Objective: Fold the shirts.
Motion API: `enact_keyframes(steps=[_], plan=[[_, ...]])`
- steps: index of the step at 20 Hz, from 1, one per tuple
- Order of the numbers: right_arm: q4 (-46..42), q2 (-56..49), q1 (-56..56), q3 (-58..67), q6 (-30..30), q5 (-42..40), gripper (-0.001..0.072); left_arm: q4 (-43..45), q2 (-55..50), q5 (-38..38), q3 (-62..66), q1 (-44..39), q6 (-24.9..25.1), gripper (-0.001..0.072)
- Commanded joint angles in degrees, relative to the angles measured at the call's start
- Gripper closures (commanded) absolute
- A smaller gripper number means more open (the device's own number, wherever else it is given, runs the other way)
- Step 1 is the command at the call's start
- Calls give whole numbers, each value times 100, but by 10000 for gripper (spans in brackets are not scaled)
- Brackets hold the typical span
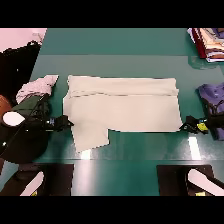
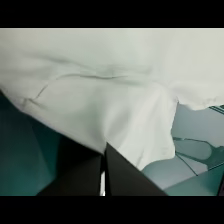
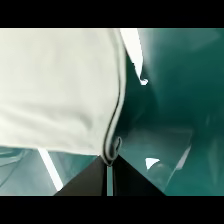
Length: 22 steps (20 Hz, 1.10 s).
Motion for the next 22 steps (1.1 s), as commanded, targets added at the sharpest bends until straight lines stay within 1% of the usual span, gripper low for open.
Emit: enact_keyframes(steps=[1,3,5,7,8,9,11,13,15,17,19,21,22], plan=[[-431,682,70,116,4,542,695,785,785,-1027,-2,0,-498,684],[-693,1270,70,55,7,901,695,824,1255,-1827,0,0,-514,684],[-872,1873,70,-55,15,1121,696,787,1663,-2485,2,0,-796,682],[-957,2328,70,-28,55,1425,696,407,1917,-2885,7,0,-968,681],[-951,2490,72,50,101,1480,696,138,1954,-2887,22,0,-957,681],[-944,2601,72,192,181,1445,696,4,1937,-2739,111,0,-946,682],[-903,2557,74,623,205,1255,696,238,1786,-2149,450,0,-944,682],[-796,2118,76,1143,205,1126,696,584,1294,-1582,890,0,-907,682],[-551,1515,131,1602,199,975,696,669,614,-1182,1296,0,-590,682],[-466,778,417,2037,151,625,696,662,-164,-798,1648,0,-337,681],[-466,-7,730,2470,157,343,696,664,-905,-501,1934,0,-166,680],[-459,-782,953,2940,243,267,695,662,-1526,-210,2155,0,-114,680],[-455,-1161,1038,3191,341,269,695,664,-1808,-20,2277,0,11,680]])
